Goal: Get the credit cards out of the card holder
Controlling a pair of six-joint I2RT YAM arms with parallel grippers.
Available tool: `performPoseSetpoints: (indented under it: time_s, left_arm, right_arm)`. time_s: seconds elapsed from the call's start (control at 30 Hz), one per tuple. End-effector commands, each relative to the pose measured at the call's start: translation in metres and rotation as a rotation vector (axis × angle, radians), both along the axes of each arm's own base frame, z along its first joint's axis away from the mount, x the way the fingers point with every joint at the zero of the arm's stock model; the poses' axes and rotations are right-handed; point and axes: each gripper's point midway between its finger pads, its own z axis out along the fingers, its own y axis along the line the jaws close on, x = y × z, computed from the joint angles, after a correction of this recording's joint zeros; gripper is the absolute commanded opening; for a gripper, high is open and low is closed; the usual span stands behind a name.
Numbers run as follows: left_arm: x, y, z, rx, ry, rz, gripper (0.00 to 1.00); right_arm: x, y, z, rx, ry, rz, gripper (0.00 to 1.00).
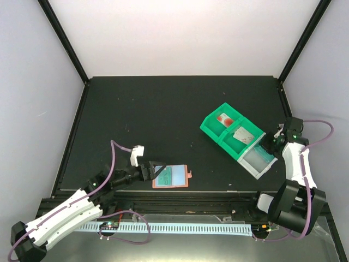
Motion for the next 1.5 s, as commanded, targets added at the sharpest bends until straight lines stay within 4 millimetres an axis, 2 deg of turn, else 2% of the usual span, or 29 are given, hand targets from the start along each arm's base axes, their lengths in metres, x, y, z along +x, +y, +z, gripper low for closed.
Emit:
performPoseSetpoints:
  time_s: [0.0, 0.4, 0.7, 0.87, 1.07, 1.17, 1.27, 1.4, 1.47]
  left_arm:
    - [0.002, -0.006, 0.024, -0.044, -0.040, -0.024, 0.99]
    - [0.003, -0.006, 0.021, -0.037, -0.033, -0.021, 0.99]
    - [0.003, -0.007, 0.019, -0.038, -0.026, -0.020, 0.99]
    - [0.002, -0.007, 0.016, -0.040, -0.012, -0.020, 0.99]
    - [0.001, -0.006, 0.014, -0.033, -0.003, -0.020, 0.99]
    - [0.002, -0.005, 0.011, -0.029, 0.003, -0.008, 0.99]
    - [0.002, -0.002, -0.001, 0.004, 0.026, 0.003, 0.99]
    - [0.004, 0.008, -0.030, 0.089, 0.094, 0.050, 0.99]
    - [0.004, 0.010, -0.035, 0.104, 0.111, 0.062, 0.99]
  right_arm:
    - [0.011, 0.000, 0.003, 0.020, -0.046, 0.007, 0.01]
    - [0.009, -0.016, 0.000, -0.053, -0.004, -0.029, 0.06]
    - [0.001, -0.037, -0.008, -0.149, 0.054, -0.110, 0.10]
    - [0.004, -0.040, -0.013, -0.155, 0.046, -0.130, 0.11]
    - [0.002, -0.053, -0.019, -0.203, 0.088, -0.177, 0.11]
    - [0.001, -0.057, -0.021, -0.201, 0.118, -0.219, 0.15]
    - [0.002, -0.057, -0.023, -0.178, 0.139, -0.253, 0.22]
    - [0.004, -0.059, -0.019, -0.175, 0.133, -0.277, 0.30]
    - [0.006, -0.061, -0.016, -0.176, 0.125, -0.288, 0.34]
